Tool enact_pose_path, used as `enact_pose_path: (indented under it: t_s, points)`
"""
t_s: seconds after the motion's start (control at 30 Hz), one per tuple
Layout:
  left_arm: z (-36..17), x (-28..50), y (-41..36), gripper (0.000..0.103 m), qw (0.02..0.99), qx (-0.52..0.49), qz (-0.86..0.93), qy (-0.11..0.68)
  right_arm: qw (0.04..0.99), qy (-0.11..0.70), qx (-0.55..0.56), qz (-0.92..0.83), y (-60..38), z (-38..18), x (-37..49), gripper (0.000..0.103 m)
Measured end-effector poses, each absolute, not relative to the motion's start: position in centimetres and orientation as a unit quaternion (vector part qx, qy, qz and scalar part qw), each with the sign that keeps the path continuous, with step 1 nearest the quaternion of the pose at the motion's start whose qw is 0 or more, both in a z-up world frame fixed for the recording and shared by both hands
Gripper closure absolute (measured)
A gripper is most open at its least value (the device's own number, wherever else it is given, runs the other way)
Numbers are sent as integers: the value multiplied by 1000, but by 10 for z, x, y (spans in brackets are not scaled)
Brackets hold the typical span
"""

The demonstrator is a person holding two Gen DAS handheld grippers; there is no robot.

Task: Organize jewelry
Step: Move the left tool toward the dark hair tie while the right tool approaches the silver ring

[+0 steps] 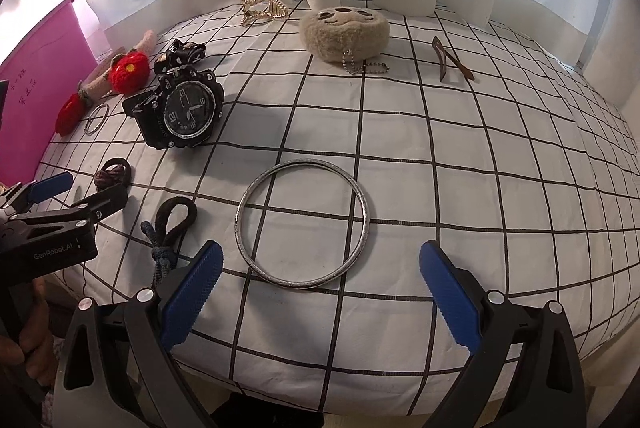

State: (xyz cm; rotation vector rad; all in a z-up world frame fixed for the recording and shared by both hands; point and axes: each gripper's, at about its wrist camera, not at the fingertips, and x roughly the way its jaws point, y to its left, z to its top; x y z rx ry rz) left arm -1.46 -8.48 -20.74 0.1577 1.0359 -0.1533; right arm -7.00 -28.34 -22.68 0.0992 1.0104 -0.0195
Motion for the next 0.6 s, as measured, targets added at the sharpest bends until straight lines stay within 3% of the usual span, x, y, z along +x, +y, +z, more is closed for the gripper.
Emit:
enact_pose_path:
  t_s: [0.6]
  points:
    - [-212, -10, -84, 5, 876, 45, -74, 475, 897, 441, 16, -24, -279, -233, -66, 8]
